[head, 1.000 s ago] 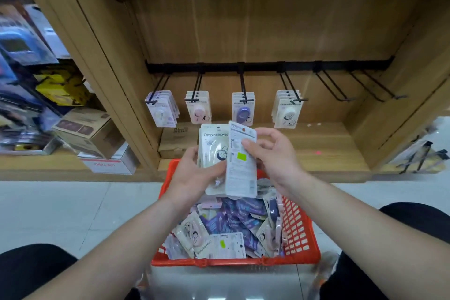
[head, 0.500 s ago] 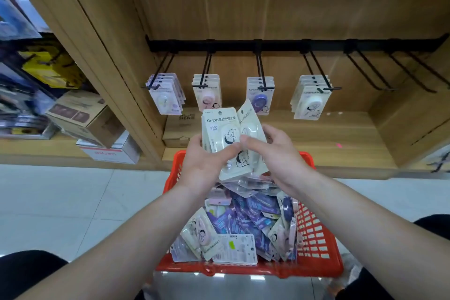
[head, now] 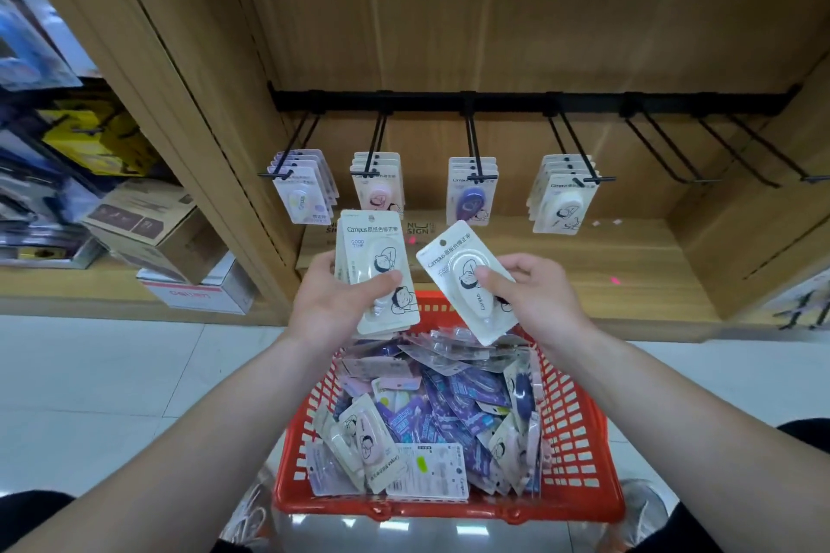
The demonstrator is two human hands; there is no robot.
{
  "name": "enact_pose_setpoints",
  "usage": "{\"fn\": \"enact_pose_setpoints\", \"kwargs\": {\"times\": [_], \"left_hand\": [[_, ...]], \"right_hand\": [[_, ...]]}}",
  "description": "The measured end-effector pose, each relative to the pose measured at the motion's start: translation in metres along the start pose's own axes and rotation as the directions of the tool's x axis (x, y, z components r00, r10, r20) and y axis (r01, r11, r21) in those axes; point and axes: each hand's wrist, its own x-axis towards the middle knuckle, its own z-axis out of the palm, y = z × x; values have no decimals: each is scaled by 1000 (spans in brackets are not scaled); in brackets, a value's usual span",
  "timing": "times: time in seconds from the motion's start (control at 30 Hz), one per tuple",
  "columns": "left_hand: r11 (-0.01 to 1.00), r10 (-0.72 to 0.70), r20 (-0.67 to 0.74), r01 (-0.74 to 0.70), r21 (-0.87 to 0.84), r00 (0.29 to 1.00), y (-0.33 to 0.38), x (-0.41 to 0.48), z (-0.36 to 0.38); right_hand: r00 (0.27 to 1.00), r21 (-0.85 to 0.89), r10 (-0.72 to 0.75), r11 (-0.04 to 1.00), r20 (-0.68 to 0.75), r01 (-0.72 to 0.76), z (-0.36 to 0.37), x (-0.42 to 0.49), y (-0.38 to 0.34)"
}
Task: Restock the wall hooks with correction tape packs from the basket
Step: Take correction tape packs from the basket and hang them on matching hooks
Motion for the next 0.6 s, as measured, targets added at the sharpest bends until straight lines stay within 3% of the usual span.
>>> {"fn": "enact_pose_setpoints", "kwargs": {"times": [0.27,0.6], "left_hand": [[997,-14,-22,15,75,1000,-19,11,-39],[994,-17,60,11,106,998,-18,19,-32]], "right_hand": [[997,-37,78,996,-17,-79,30,36,9],[952,189,132,979,-275,-81,0,74,31]]}}
